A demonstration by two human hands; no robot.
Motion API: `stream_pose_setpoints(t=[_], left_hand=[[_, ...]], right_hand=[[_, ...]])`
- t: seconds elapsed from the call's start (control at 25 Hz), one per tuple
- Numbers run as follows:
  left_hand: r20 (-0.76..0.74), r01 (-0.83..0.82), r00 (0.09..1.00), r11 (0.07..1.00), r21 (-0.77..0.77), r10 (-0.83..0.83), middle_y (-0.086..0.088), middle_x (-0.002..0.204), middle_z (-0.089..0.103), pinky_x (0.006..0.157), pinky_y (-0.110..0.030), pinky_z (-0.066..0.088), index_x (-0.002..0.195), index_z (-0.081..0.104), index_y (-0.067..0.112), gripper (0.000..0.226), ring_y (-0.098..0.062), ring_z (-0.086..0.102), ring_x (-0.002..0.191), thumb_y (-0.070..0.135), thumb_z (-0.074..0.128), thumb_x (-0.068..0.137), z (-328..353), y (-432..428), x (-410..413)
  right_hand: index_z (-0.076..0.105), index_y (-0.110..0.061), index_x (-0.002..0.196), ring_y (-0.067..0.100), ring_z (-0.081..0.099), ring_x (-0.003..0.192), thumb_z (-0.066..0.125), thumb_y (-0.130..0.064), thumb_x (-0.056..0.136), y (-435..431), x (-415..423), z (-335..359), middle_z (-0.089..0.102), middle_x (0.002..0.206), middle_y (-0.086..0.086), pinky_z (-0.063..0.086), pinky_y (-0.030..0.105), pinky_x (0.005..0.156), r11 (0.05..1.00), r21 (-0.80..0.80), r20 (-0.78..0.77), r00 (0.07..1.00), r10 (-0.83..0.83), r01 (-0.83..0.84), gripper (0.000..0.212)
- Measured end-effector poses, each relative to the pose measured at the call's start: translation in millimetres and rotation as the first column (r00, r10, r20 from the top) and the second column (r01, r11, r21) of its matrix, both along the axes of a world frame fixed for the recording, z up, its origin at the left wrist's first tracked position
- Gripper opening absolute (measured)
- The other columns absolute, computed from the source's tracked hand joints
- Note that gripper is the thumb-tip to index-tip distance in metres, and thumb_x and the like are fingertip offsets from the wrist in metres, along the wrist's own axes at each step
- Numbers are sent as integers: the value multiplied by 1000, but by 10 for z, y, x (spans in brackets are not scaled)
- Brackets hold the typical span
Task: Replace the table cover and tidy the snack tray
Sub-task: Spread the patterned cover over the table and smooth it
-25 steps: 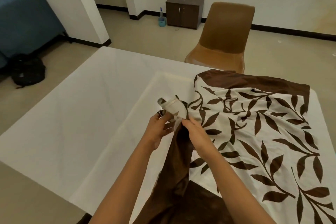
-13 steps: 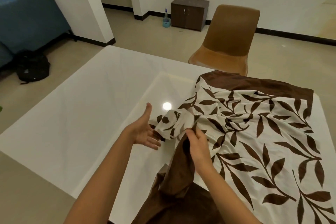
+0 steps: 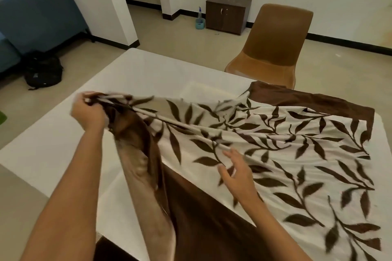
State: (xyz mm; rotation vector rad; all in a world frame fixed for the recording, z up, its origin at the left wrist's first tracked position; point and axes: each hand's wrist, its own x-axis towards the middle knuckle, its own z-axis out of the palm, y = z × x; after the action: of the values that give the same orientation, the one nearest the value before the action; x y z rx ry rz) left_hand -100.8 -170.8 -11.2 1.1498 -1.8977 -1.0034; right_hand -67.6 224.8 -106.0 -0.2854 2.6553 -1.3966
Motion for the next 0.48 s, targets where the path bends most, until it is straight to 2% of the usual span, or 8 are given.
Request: stream_pose_setpoints(t=[0.04, 0.08, 0.16, 0.2, 0.28, 0.36, 0.4, 0.48], left_hand=[[-10, -127, 992, 992, -26, 127, -17, 135, 53, 96, -18, 36, 134, 50, 9, 50, -32, 51, 123, 3, 54, 84, -1, -208, -13], [99, -196, 976, 981, -13, 196, -18, 149, 35, 106, -25, 32, 146, 31, 10, 68, -36, 39, 134, 9, 62, 85, -59, -319, -36], [456, -229, 863, 973, -36, 220, -25, 158, 0, 115, -53, 17, 152, 4, 15, 103, -49, 11, 142, 25, 75, 79, -285, -201, -34], [568, -149, 803, 984, -100, 179, -28, 157, -6, 114, -61, 11, 152, 3, 16, 106, -51, 3, 142, 30, 76, 77, -430, -20, -13], [680, 307, 725, 935, -178, -108, -26, 157, -4, 114, -64, 7, 152, 11, 16, 93, -49, -3, 143, 40, 68, 82, -762, 465, 42], [802, 751, 427, 658, -57, -417, -14, 161, -7, 116, -61, 4, 153, 8, 28, 83, -40, -7, 146, 56, 51, 88, -1118, 903, 98], [836, 830, 271, 556, 48, -477, -8, 161, -12, 116, -60, 1, 152, 2, 35, 82, -36, -11, 147, 65, 43, 88, -1285, 1024, 128], [856, 799, 120, 561, 217, -502, 1, 159, -23, 113, -63, -6, 148, -11, 44, 87, -33, -19, 146, 79, 32, 81, -1543, 1073, 133]], right_hand=[[43, -18, 142, 16, 15, 147, 59, -30, 92, 120, -65, -108, 28, 156, 5, 19, 38, 120, 996, 87, 40, 998, -38, 34, 54], [35, -16, 147, 20, 6, 149, 56, -33, 93, 224, -105, -214, 17, 160, 8, 13, 39, 120, 984, 165, 91, 993, -77, 61, 60], [23, -15, 151, 27, -7, 149, 53, -39, 94, 369, -126, -406, 1, 161, 14, 5, 42, 119, 952, 294, 167, 976, -140, 86, 68], [20, -15, 152, 29, -11, 148, 51, -43, 94, 408, -120, -490, -4, 161, 15, 2, 44, 119, 932, 354, 180, 972, -150, 78, 71], [12, -19, 153, 32, -14, 147, 47, -52, 93, 436, -86, -644, -10, 160, 17, -2, 47, 118, 884, 468, 186, 975, -120, 20, 77], [0, -25, 153, 30, -18, 146, 42, -62, 90, 452, -34, -768, -16, 159, 15, -9, 46, 117, 839, 543, 179, 981, -79, -32, 85], [-7, -28, 152, 28, -22, 145, 39, -67, 87, 470, -4, -819, -21, 158, 13, -13, 45, 115, 822, 569, 162, 985, -65, -39, 88], [-16, -34, 149, 23, -27, 144, 31, -75, 83, 531, 29, -896, -29, 156, 6, -20, 41, 113, 789, 613, 110, 993, -45, -32, 91]])
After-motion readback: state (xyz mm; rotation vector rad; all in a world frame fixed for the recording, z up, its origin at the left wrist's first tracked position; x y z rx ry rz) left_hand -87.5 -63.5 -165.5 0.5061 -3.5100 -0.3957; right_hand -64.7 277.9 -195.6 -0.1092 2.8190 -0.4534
